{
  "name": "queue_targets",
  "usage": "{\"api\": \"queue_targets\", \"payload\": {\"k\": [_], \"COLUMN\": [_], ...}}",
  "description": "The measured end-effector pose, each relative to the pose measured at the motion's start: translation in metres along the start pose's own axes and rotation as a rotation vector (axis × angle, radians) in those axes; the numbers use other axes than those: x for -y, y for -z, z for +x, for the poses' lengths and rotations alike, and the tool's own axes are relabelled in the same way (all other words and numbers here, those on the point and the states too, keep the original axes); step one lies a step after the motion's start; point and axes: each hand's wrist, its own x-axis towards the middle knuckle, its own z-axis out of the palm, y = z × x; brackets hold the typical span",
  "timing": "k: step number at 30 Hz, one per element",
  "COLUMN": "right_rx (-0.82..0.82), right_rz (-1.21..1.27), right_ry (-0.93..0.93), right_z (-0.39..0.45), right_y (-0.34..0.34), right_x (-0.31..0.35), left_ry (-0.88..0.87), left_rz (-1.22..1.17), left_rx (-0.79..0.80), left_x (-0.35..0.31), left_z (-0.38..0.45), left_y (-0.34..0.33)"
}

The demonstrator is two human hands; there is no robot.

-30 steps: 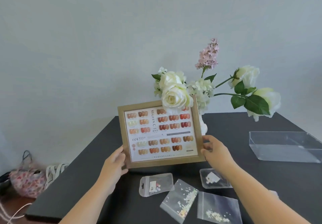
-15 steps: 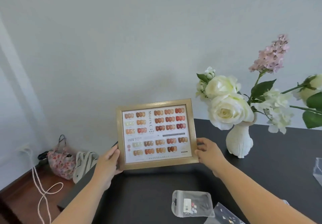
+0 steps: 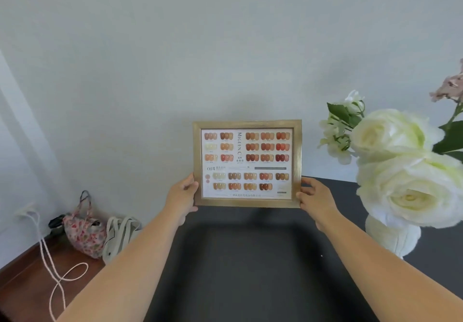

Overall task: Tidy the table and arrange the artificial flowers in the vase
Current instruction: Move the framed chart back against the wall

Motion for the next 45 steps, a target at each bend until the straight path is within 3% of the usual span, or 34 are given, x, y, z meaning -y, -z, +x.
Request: {"api": "queue_targets", "payload": {"k": [11,24,36,40,45], "right_rx": [-0.126,-0.122,-0.050,-0.052,-0.060], "right_rz": [-0.004,-0.084,-0.193,-0.197,-0.172], "right_ry": [-0.007,-0.049,0.015,0.043,0.060], "right_z": [0.056,0.091,0.071,0.059,0.045], "right_y": [0.001,0.001,0.011,0.016,0.022], "right_x": [-0.008,-0.037,-0.054,-0.053,-0.054], "left_ry": [-0.027,-0.092,-0.037,0.011,-0.087], "left_rz": [-0.001,0.173,0.216,0.209,0.206], "left_rx": [0.021,0.038,0.125,0.101,0.023], "left_x": [-0.002,0.018,0.031,0.037,0.044], "left_z": [0.077,0.127,0.113,0.086,0.041], "left_y": [-0.058,-0.079,-0.082,-0.083,-0.077]}}
